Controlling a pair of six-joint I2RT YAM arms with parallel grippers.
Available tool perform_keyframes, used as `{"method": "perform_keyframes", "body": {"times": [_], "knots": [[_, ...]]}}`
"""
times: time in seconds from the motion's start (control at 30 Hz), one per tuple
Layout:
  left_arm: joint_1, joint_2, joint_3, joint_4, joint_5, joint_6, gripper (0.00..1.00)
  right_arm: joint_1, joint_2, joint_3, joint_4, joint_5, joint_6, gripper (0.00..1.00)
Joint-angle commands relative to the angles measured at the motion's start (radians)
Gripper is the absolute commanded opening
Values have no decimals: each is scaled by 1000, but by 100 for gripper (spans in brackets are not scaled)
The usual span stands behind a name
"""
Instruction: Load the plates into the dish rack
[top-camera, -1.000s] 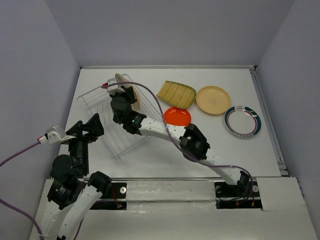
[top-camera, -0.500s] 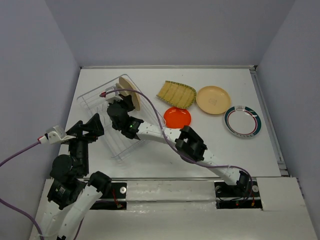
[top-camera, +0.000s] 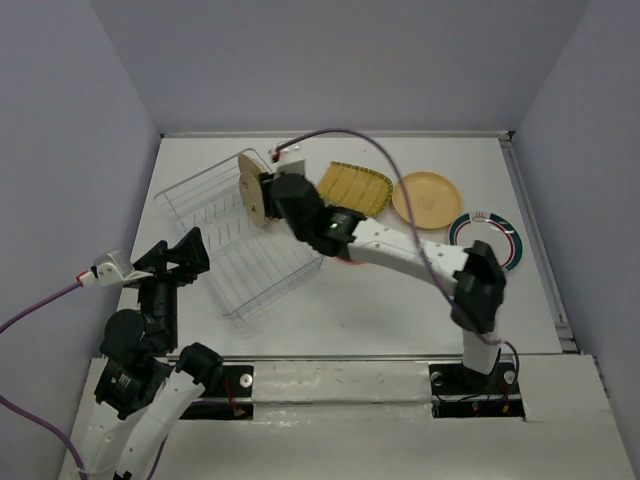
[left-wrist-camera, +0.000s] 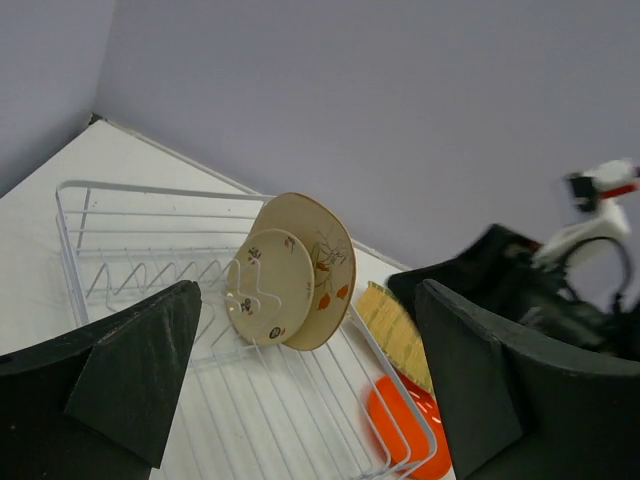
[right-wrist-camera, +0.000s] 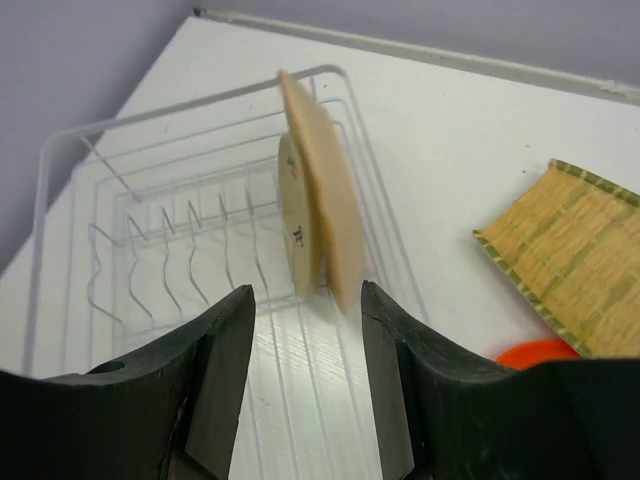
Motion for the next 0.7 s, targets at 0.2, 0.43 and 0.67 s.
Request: {"method": "perform_keyframes", "body": {"times": [0.2, 0.43, 0.67], "knots": [[-3, -1, 21, 55, 45, 14, 99, -602, -660, -858, 137, -484, 563, 52], [-14, 7, 19, 63, 74, 20, 99, -961, -752, -1121, 151, -682, 636, 53], [-17, 9, 19, 64, 72, 23, 99, -1046, -619, -1098, 166, -707, 659, 59]]}}
